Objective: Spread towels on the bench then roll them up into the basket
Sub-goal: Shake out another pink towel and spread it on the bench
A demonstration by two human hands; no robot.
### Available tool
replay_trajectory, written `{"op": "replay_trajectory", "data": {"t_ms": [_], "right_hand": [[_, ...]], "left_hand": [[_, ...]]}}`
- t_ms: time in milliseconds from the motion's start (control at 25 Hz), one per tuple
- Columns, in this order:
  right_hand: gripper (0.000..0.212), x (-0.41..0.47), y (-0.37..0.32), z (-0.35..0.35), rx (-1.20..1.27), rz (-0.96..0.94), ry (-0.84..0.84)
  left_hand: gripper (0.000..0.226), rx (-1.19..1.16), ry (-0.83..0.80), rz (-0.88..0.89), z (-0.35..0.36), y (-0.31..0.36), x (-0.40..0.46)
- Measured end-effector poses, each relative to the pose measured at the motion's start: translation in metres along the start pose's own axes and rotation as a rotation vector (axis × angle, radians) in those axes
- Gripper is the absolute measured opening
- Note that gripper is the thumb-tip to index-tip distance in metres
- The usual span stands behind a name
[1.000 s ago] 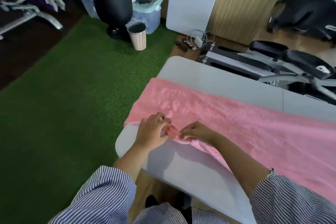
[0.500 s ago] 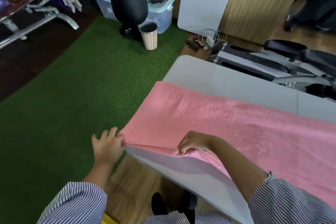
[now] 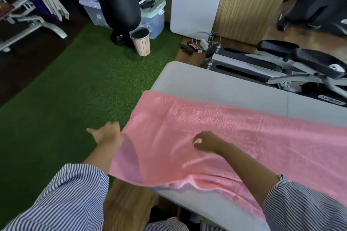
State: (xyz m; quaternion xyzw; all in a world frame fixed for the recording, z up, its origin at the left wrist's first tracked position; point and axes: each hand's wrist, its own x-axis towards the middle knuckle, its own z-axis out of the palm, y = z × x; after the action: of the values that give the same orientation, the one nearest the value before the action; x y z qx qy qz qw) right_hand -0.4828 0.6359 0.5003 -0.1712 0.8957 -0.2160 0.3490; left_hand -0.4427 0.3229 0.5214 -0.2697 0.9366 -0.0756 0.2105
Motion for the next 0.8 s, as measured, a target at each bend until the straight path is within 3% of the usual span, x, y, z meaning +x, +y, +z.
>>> {"op": "replay_trajectory", "data": {"t_ms": [120,240,360,480,560,680,720,800], "right_hand": [[0.028,0.015,0.036,-0.028,-0.005,0.114,0.239],[0.044,0.037,0.056,-0.055,-0.113,0.219,0.383],[0.062,0.056,0.068,-0.074,-0.378,0.292,0.377],[0.053,0.069,0.075,-0.080,-0.422,0.320,0.283],[0.038,0.069,0.075,-0.085,-0.456,0.307,0.246],[0.014,0.061,0.070,-0.095,-0.419,0.261,0.361],[0.014,0.058,0.069,-0.096,-0.425,0.231,0.456],[0.017,0.052,0.071,-0.091,-0.438,0.162,0.534]], "left_hand": [[0.032,-0.123,0.085,0.223,-0.027,0.053,0.010],[0.048,-0.200,0.107,0.453,-0.040,0.103,0.028],[0.068,-0.214,0.065,0.604,-0.044,0.142,0.054],[0.088,-0.117,-0.051,0.638,-0.041,0.162,0.078],[0.077,-0.027,-0.041,0.679,-0.037,0.166,0.090],[0.018,-0.074,0.120,0.851,-0.044,0.171,0.096],[0.011,-0.117,0.188,0.901,-0.049,0.172,0.096],[0.022,-0.177,0.274,0.941,-0.055,0.172,0.096]]}}
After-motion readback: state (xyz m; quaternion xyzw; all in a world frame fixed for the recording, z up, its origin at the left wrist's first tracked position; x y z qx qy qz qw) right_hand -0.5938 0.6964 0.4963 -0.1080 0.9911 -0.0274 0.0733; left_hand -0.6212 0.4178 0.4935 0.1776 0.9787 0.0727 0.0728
